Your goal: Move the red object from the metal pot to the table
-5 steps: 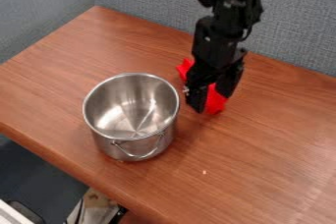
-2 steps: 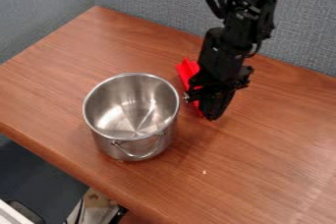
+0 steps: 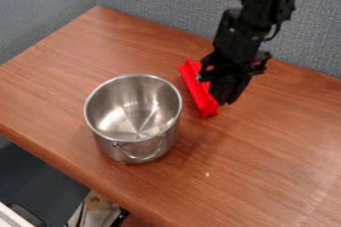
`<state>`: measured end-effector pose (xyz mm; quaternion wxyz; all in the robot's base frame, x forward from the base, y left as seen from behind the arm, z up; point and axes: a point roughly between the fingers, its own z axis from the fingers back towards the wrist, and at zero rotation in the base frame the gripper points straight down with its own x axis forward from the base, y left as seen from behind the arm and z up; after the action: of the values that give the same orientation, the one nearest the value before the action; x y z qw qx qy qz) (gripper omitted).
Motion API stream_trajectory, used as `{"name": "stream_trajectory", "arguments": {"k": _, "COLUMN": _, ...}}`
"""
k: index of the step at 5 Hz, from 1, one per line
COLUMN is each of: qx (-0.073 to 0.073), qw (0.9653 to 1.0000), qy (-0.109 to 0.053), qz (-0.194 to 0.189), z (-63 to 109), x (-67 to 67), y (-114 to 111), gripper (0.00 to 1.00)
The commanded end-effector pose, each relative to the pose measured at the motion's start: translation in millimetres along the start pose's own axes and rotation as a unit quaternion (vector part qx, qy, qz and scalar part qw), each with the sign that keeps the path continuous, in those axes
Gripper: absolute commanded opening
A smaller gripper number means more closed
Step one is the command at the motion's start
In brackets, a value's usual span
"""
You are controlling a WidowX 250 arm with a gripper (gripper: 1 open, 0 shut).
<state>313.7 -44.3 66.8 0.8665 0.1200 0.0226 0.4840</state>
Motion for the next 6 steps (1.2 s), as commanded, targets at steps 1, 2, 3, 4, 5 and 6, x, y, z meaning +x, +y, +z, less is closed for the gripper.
{"name": "stream_trajectory", "arguments": {"k": 1, "qx": -0.023, "qw": 0.9991, "qy": 0.009, "qz": 0.033, "z": 20.7, "x": 17.1, "y": -4, "gripper": 0.0}}
{"name": "stream_trajectory", "arguments": {"k": 2, "qx": -0.024, "qw": 0.9969, "qy": 0.037, "qz": 0.066, "z": 28.1, "x": 30.7, "y": -5, "gripper": 0.0}}
{"name": "stream_trajectory", "arguments": {"k": 3, "qx": -0.024, "qw": 0.9911, "qy": 0.053, "qz": 0.119, "z": 24.4, "x": 47.3, "y": -14, "gripper": 0.0}}
{"name": "stream_trajectory", "arguments": {"k": 4, "qx": -0.026, "qw": 0.984, "qy": 0.059, "qz": 0.166, "z": 18.2, "x": 60.3, "y": -21, "gripper": 0.0}}
{"name": "stream_trajectory", "arguments": {"k": 5, "qx": -0.027, "qw": 0.9751, "qy": 0.064, "qz": 0.211, "z": 13.0, "x": 71.9, "y": -29, "gripper": 0.0}}
{"name": "stream_trajectory", "arguments": {"k": 6, "qx": -0.027, "qw": 0.9789, "qy": 0.05, "qz": 0.196, "z": 0.2, "x": 62.9, "y": -38, "gripper": 0.0}}
